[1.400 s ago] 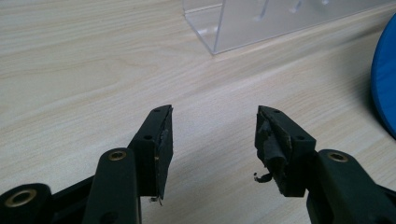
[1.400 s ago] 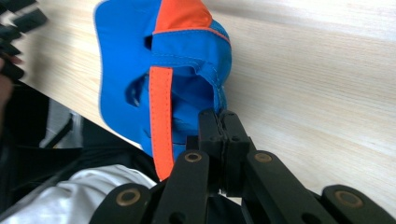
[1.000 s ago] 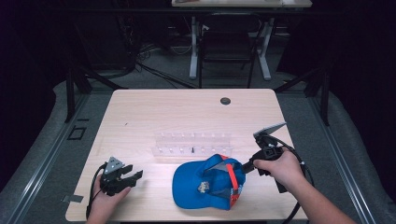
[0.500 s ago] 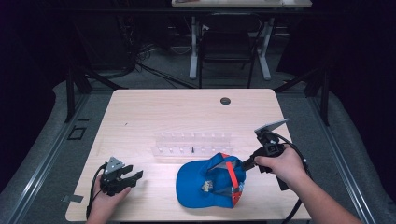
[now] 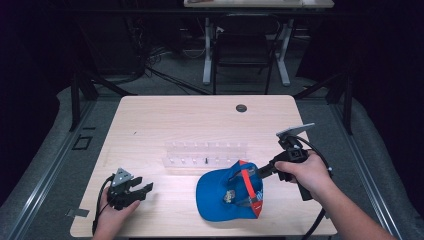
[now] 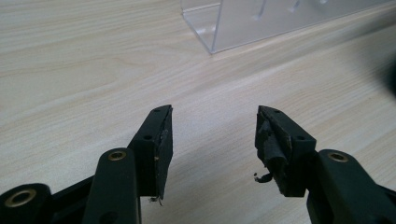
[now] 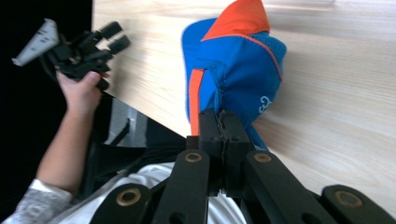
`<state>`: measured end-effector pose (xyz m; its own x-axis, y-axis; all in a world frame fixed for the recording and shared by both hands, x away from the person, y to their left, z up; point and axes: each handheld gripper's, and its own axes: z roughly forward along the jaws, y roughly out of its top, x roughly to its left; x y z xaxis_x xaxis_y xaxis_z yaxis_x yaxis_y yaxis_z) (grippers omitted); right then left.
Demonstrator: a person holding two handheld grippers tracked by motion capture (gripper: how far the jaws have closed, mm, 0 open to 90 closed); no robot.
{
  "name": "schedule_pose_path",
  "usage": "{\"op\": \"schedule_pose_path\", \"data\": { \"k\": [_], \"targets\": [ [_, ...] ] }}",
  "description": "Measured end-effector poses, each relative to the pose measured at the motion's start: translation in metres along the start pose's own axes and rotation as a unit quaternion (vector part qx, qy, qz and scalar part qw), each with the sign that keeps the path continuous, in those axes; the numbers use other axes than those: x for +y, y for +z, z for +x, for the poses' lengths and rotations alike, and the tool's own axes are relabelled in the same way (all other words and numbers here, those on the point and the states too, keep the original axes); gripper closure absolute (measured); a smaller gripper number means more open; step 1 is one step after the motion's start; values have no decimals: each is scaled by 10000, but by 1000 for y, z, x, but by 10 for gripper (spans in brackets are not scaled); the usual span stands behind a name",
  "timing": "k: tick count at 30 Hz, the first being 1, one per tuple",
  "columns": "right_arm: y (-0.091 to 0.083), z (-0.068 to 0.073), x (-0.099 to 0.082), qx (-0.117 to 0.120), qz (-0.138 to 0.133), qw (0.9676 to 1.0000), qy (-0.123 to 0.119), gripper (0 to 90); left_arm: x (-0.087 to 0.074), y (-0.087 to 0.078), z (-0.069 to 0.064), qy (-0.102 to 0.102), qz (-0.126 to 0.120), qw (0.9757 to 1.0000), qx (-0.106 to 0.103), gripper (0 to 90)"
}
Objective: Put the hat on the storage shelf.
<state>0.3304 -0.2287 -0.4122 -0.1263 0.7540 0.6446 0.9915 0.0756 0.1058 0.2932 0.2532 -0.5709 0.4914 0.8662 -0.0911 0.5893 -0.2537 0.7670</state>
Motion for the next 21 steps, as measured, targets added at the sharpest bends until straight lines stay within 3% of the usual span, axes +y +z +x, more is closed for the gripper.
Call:
{"op": "schedule_pose_path", "data": {
  "k": [3,7,9,13,21],
  "targets": [
    [-6,0,1,180,64,9998,-62,895,0,1,0,1,-25,10000,1,472],
    [-11,5,2,418,-60,9991,-4,895,0,1,0,6,-27,10000,3,472],
    [-14,6,3,656,-38,9978,-99,896,0,1,0,22,-26,10000,7,472],
    [-16,10,4,872,-67,9961,-116,895,0,0,0,17,-30,10000,11,472],
    [-21,16,5,1095,-143,9939,-82,896,0,0,0,0,-1,10000,3,472]
  ]
}}
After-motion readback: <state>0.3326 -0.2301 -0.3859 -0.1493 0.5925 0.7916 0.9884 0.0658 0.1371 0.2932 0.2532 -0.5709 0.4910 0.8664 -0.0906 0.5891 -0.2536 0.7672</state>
